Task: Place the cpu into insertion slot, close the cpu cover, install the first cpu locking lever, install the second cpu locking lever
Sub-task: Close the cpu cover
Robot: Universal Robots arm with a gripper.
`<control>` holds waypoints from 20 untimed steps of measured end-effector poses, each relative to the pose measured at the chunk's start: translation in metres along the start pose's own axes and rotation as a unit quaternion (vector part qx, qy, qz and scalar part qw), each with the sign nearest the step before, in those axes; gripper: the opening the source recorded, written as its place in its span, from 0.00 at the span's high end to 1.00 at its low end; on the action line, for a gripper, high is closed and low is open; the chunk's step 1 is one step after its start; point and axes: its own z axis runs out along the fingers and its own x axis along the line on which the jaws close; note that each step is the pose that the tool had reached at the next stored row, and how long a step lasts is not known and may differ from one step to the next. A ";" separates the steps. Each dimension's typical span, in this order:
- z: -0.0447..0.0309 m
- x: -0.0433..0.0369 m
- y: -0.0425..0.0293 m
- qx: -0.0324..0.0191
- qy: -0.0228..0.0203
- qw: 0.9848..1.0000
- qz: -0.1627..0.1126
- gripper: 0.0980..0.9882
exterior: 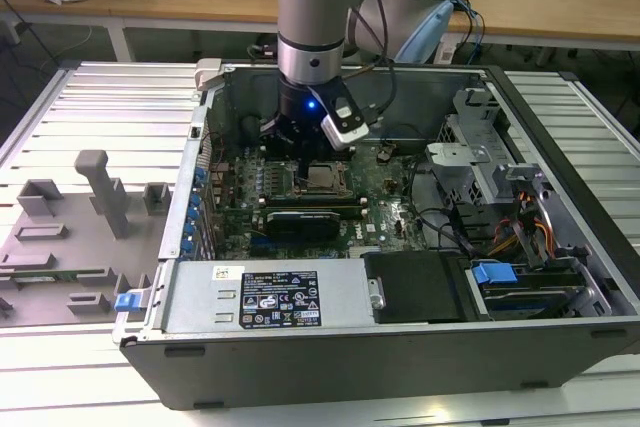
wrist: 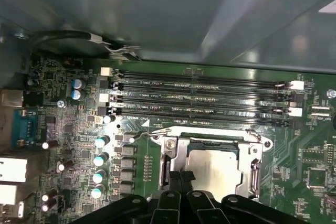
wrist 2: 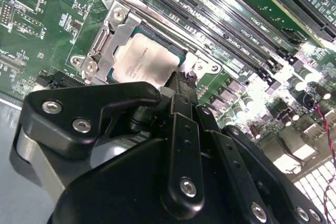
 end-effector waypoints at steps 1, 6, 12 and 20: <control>0.0000 -0.0003 0.0000 0.000 0.000 1.000 0.000 0.99; -0.0002 -0.0189 -0.0012 0.000 0.001 1.000 0.000 0.99; -0.0053 -0.0286 -0.0017 0.000 0.001 1.000 0.000 0.99; -0.0235 -0.0285 -0.0014 0.000 0.001 1.000 0.000 0.99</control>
